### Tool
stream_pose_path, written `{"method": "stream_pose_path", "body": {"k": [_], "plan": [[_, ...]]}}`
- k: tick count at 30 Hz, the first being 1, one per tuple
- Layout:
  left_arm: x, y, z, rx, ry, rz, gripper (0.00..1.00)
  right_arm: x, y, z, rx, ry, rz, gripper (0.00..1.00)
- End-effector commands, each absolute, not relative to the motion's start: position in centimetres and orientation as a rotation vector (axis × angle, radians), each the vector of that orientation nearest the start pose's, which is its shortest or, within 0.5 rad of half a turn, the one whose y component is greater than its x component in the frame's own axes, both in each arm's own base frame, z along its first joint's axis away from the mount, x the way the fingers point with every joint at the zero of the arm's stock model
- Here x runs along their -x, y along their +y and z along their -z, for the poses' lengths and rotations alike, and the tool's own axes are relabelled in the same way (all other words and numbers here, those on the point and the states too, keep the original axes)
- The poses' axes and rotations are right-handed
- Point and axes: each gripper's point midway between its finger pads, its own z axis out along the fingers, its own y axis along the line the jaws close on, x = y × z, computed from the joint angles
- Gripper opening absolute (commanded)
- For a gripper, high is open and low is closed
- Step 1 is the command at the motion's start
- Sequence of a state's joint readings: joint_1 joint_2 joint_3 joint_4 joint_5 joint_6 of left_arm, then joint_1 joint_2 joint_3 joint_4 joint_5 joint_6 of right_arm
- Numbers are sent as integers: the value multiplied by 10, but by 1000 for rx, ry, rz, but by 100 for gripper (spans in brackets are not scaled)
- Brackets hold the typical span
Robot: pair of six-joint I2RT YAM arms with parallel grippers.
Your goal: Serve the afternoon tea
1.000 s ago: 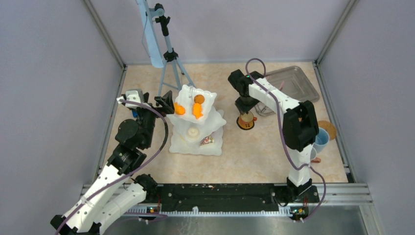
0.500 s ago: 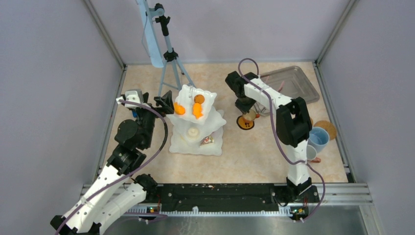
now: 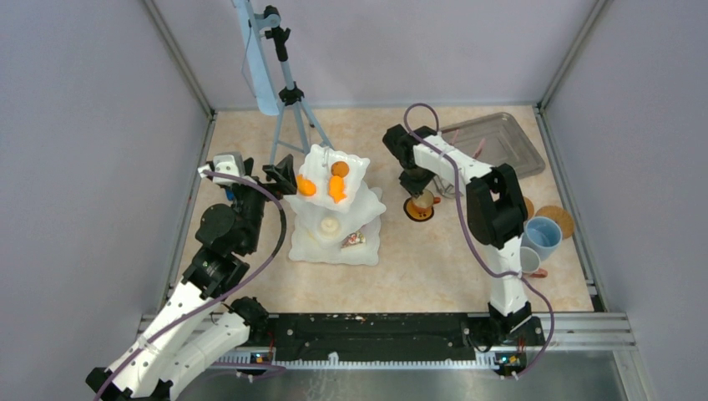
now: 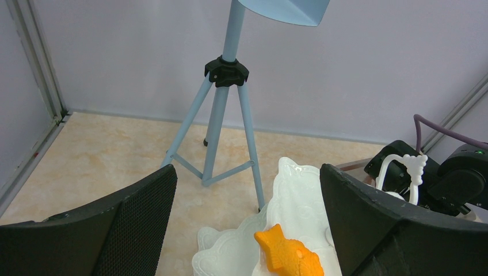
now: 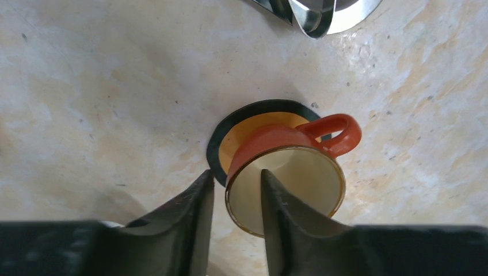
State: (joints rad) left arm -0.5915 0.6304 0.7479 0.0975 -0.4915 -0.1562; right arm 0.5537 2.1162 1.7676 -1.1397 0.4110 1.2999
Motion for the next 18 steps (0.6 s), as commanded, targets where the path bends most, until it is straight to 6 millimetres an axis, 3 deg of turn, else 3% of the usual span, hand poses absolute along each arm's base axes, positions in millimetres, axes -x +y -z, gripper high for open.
{"method": "stream_pose_path", "body": {"k": [1,2,4,9,12,15,18], "plan": [[-270,-85,-389,145,1320,302,99,-376,195,-82,-1027,2530,210,50],[-270,-85,-390,145,1320,303,99,-376,196,-90,-1018,2529,196,61],[-271,-86,-389,142,1322,301,99,-374,198,-111,-986,2524,160,73],[-271,-86,-389,142,1323,298,99,-363,179,-183,-815,2430,64,78],[-271,-87,-389,139,1323,304,99,-353,146,-219,-577,2333,-3,79],[-271,-89,-389,132,1325,313,99,-341,111,-227,-438,2259,-140,80],[-272,-90,-388,130,1329,316,99,-337,47,-224,-505,2198,-143,82]]}}
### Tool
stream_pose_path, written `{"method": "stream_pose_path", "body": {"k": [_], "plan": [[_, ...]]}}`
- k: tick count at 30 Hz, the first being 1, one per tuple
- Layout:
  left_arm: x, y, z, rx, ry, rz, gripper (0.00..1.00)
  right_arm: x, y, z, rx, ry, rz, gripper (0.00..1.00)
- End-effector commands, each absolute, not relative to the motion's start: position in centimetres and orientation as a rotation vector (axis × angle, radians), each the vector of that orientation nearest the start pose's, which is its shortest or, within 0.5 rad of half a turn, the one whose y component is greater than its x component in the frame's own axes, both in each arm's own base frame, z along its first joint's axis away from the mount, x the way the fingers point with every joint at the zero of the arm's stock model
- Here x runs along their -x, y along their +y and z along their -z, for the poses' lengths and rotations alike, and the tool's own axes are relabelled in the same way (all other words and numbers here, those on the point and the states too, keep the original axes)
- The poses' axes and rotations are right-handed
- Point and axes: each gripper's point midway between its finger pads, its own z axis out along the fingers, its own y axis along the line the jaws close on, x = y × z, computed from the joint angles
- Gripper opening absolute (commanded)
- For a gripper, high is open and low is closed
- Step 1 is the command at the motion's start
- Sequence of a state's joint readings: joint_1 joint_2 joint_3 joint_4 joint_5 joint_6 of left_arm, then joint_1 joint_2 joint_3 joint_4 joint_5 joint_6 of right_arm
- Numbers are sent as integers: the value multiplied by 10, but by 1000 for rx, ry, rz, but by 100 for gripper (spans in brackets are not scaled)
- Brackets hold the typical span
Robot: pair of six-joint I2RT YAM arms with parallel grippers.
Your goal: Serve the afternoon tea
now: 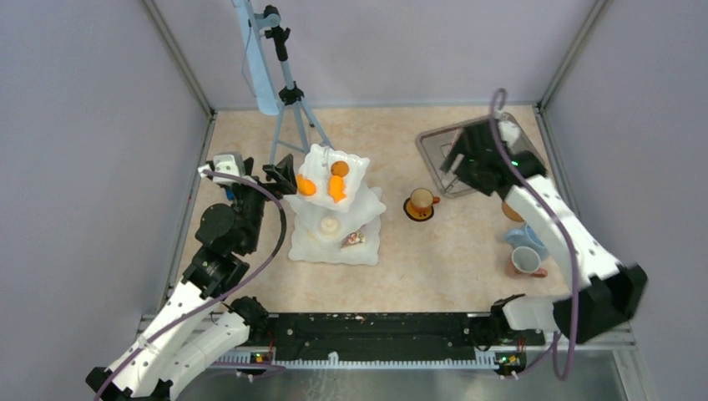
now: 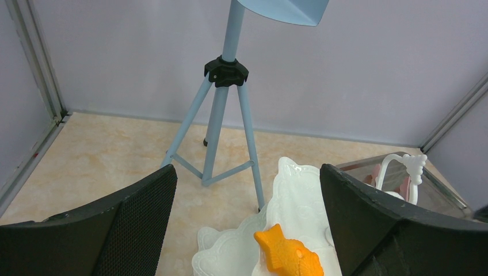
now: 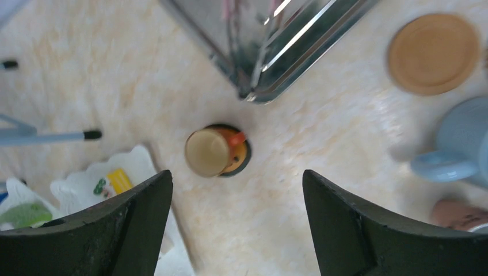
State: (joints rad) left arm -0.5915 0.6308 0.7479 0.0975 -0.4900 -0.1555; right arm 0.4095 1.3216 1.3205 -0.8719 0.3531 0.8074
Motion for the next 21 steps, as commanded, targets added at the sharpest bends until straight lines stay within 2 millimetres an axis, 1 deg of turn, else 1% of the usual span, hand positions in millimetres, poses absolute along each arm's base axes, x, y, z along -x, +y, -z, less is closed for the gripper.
{"method": "stream_pose_path", "body": {"k": [1,3,6,7,9,10,12,14,15,18,21], "plan": [[-272,-91,-388,128,1329,319,99,-337,29,-220,-522,2198,-120,82],[-272,-93,-387,124,1333,325,99,-340,-2,-206,-559,2228,-55,82],[-273,-93,-386,122,1335,325,99,-352,-39,-177,-635,2300,34,78],[-273,-93,-386,123,1336,324,99,-358,-48,-166,-662,2323,46,77],[-273,-93,-386,123,1338,323,99,-371,-60,-146,-678,2357,39,77],[-273,-93,-385,122,1339,320,99,-376,-66,-130,-698,2389,50,78],[-274,-93,-385,122,1341,318,99,-383,-80,-108,-738,2429,65,79],[-275,-94,-384,121,1343,317,99,-389,-91,-87,-778,2452,53,81],[-275,-93,-384,122,1342,317,99,-392,-93,-78,-788,2461,27,81],[-275,-94,-383,120,1345,317,99,-396,-90,-57,-801,2484,-19,81],[-276,-95,-383,118,1347,317,99,-396,-88,-41,-816,2502,-35,81]]}}
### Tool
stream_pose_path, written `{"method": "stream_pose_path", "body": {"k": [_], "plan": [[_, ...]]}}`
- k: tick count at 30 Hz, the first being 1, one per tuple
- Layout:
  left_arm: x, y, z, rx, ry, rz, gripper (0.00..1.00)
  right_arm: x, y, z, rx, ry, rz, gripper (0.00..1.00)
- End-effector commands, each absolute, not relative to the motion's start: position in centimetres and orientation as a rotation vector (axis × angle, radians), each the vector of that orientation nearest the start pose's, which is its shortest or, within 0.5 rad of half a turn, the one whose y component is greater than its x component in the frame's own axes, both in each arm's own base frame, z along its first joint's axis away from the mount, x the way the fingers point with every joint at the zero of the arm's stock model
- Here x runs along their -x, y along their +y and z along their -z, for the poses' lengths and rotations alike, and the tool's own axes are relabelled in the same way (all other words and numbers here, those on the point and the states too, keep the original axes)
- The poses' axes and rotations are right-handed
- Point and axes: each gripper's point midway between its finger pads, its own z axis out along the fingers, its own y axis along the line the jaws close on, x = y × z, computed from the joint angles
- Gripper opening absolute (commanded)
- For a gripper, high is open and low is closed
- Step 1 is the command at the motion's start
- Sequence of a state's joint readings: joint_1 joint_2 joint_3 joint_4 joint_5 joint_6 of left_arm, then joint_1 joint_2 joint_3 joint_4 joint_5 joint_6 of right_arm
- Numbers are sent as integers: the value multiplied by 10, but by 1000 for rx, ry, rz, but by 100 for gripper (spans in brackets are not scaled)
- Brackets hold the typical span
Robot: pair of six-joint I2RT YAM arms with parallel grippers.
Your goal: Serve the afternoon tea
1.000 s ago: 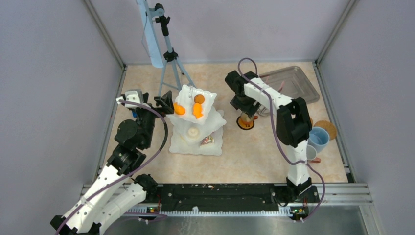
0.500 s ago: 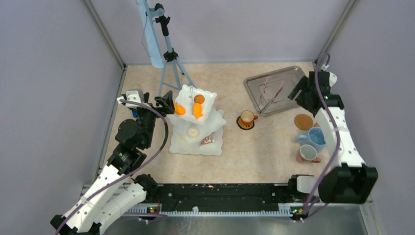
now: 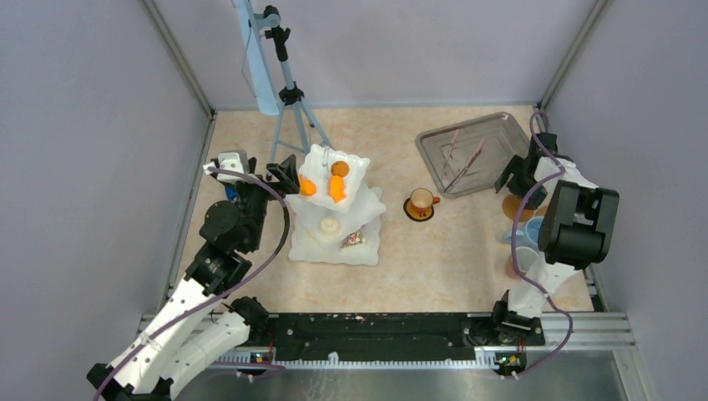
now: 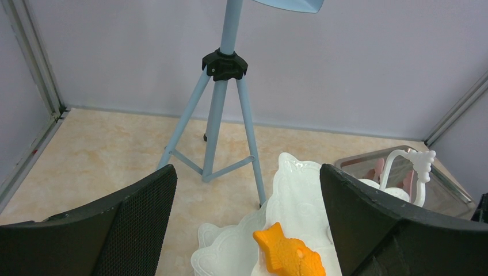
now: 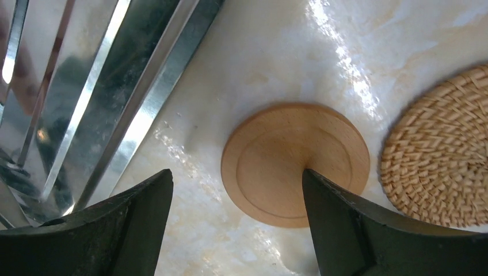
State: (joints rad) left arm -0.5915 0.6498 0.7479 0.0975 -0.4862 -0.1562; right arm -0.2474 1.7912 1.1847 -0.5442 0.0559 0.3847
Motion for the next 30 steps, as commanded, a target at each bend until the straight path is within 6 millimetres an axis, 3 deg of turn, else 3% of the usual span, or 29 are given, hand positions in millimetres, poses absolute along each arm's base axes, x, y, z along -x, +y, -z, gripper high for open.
{"method": "stream_pose_path", "body": {"k": [1,6,13,23,30], "plan": [[-276,-95,-382,117,1348,319,99,-397,-88,-37,-812,2506,-34,81],[-276,-96,-382,114,1350,321,99,-384,-76,-14,-854,2556,-91,76],[-278,-99,-380,104,1358,324,99,-339,-22,-3,-830,2641,-216,73],[-278,-101,-380,98,1360,328,99,-276,43,-5,-804,2751,-339,70],[-280,-104,-378,90,1368,334,99,-222,92,-5,-679,2823,-397,70]]}}
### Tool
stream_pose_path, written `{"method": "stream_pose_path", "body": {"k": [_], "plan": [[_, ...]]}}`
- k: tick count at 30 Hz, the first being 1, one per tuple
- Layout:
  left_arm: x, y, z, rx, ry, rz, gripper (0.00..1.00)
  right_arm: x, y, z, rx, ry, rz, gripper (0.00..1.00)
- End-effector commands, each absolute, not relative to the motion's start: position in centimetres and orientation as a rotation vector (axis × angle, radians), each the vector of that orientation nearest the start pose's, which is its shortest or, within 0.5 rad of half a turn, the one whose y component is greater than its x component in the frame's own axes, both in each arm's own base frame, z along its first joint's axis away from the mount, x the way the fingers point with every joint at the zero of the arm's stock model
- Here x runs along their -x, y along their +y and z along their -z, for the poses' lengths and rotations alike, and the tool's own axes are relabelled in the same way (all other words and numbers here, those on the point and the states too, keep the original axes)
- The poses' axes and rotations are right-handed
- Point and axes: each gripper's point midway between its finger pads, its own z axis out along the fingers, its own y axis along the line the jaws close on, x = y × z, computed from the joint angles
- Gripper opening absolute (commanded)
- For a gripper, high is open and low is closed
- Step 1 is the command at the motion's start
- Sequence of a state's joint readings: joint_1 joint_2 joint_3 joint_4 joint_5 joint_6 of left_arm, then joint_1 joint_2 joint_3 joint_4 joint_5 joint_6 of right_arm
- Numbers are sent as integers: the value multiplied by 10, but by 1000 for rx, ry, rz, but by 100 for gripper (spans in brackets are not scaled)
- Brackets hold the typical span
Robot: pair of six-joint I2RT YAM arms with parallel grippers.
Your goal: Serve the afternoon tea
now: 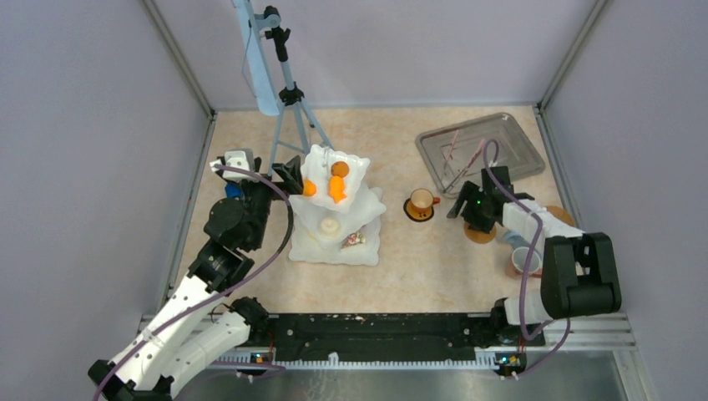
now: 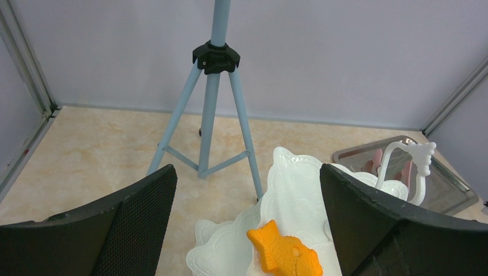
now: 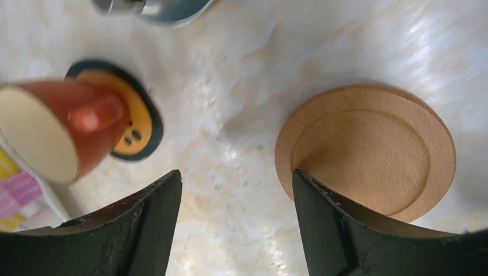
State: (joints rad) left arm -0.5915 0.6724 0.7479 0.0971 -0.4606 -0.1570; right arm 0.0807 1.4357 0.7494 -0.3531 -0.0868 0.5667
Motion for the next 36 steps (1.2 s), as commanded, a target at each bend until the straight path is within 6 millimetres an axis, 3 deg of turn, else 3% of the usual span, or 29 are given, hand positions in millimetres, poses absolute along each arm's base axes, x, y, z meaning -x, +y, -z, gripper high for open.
{"method": "stream_pose_path", "body": {"k": [1,8,16,20,28,36], "plan": [[-280,-104,-377,87,1370,335,99,-212,100,-2,-660,2836,-425,70],[-282,-106,-376,83,1377,336,99,-181,150,-6,-498,2848,-522,70],[-283,-106,-374,86,1383,329,99,-193,206,-12,-327,2779,-652,70],[-284,-107,-372,81,1387,330,99,-207,223,-9,-310,2764,-678,70],[-284,-105,-372,88,1387,318,99,-207,231,-10,-288,2772,-656,70],[-285,-108,-371,78,1391,328,99,-223,208,-16,-273,2722,-453,73]]}}
